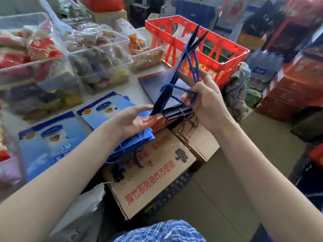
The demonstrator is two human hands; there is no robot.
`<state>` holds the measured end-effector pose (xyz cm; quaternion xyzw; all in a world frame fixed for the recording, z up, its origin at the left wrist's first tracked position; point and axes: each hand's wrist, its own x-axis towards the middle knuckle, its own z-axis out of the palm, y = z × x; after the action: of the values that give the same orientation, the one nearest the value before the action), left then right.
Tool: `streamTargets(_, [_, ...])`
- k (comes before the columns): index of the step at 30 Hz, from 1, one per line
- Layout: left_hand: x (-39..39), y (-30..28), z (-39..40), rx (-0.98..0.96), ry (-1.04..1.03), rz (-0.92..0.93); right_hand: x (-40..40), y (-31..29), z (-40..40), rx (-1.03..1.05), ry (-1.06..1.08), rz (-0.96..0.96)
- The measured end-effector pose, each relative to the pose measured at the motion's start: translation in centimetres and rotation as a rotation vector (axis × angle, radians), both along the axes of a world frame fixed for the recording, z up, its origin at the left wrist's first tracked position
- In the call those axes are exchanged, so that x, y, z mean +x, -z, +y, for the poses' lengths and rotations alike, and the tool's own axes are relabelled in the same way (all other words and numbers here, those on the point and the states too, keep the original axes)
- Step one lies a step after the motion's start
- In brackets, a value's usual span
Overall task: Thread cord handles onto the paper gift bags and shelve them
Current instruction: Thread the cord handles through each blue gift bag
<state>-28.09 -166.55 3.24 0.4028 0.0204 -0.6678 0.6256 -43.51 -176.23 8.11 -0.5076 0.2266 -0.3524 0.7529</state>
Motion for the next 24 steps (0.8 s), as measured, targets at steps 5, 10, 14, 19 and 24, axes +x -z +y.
streamTargets(5, [1.6,-0.3,3.0,-0.109,-0.044,0.125,3.9,-2.6,2.7,-0.237,-0.012,-0.035])
streamTargets(10, [4.9,-1.2,4.0,-0.101,-0.187,0.111,8.2,-3.5,4.5,-0.245,-0.042,-0.051])
streamTargets(14, [8.4,0.3,4.3,0.018,-0.263,-0.223,9.9,-1.3,4.0,-0.173,0.006,0.04])
streamTargets(19, [12.7,6.5,6.5,0.281,-0.35,-0.8,10.1,7.2,4.7,0.232,-0.052,0.275])
streamTargets(24, [14.7,14.2,11.7,0.493,-0.047,-1.189,9.2,16.6,6.6,0.595,-0.252,0.647])
